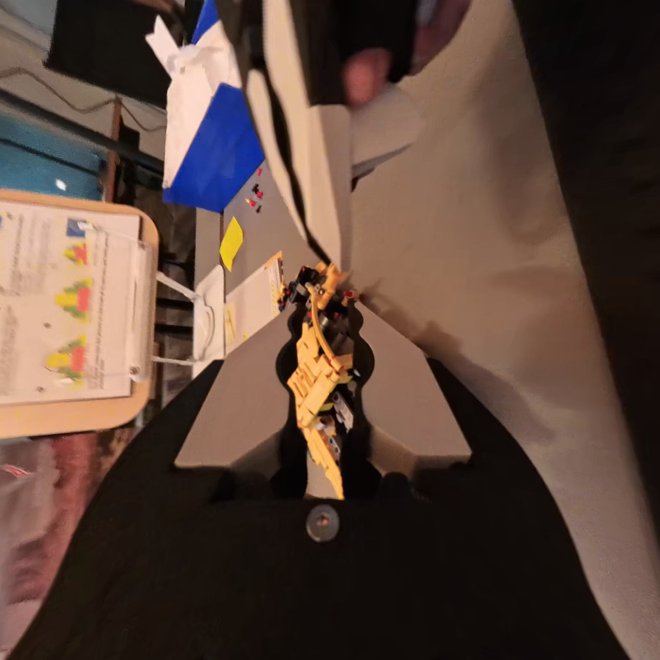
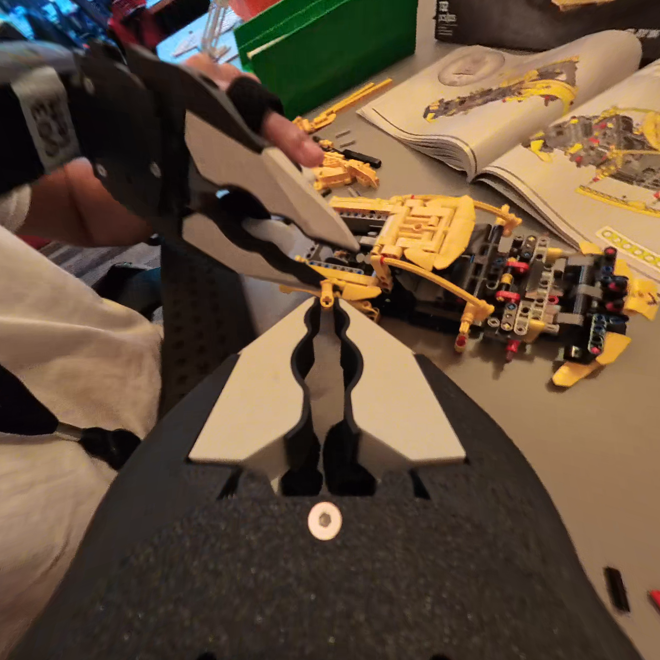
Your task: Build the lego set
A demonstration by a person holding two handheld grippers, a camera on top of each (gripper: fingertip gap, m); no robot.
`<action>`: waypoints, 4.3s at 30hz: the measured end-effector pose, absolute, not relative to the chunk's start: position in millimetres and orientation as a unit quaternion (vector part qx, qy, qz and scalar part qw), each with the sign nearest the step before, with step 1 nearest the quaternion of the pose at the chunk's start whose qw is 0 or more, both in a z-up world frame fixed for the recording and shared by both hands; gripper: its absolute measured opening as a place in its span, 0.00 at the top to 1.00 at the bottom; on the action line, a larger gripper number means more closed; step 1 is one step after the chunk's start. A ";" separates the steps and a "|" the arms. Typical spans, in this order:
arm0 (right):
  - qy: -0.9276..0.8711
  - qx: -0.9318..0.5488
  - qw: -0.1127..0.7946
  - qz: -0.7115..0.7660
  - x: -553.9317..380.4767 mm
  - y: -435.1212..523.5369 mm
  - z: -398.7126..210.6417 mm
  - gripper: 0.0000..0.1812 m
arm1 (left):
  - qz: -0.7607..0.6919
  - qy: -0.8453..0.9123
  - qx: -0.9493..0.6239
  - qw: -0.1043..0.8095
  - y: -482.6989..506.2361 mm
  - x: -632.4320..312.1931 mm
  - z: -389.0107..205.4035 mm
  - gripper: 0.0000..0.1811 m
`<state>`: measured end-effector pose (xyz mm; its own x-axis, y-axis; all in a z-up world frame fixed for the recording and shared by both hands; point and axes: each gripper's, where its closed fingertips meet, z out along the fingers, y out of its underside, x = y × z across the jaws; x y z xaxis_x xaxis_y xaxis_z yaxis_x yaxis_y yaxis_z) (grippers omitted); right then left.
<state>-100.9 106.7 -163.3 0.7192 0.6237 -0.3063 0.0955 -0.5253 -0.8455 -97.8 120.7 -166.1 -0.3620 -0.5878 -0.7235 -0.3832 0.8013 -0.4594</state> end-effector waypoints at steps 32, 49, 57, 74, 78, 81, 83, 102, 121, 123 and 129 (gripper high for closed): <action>-0.182 -0.879 0.435 0.068 -37.4 151.9 -227.3 0.98 | -0.386 0.585 -0.646 0.303 186.2 -108.7 -195.7 0.53; -0.200 -0.903 0.379 0.026 -39.6 157.2 -234.5 0.97 | -0.358 0.586 -0.656 0.312 192.9 -103.5 -204.5 0.58; -0.199 -0.896 0.396 0.011 -40.1 161.8 -235.0 0.97 | -0.357 0.583 -0.658 0.316 195.0 -104.5 -204.1 0.59; -0.221 -0.846 0.485 0.011 -41.4 168.5 -234.4 0.97 | -0.355 0.580 -0.659 0.322 198.5 -105.7 -203.8 0.59; -0.202 -0.851 0.484 0.033 -41.3 169.8 -234.4 0.97 | -0.355 0.581 -0.658 0.322 199.2 -105.8 -203.7 0.59; -0.176 -0.855 0.481 0.086 -41.2 171.5 -234.6 0.97 | -0.356 0.580 -0.658 0.322 199.9 -106.1 -203.6 0.59; -0.171 -0.856 0.477 0.101 -40.6 172.5 -234.8 0.97 | -0.355 0.580 -0.658 0.323 200.1 -106.1 -203.7 0.59; -0.191 -0.877 0.418 0.137 -40.5 178.8 -236.8 0.97 | -0.361 0.577 -0.659 0.320 202.5 -107.4 -204.6 0.59; -0.119 -0.799 0.452 0.379 -90.6 139.1 -143.7 0.97 | -0.197 0.714 -0.423 0.523 130.7 -90.6 -163.1 0.80; -0.133 -0.800 0.446 0.379 -96.1 135.6 -142.0 0.97 | -0.198 0.696 -0.426 0.543 129.2 -86.0 -156.6 0.85; -0.133 -0.801 0.455 0.366 -99.1 137.2 -142.6 0.97 | -0.179 0.654 -0.442 0.588 130.9 -82.1 -141.8 0.96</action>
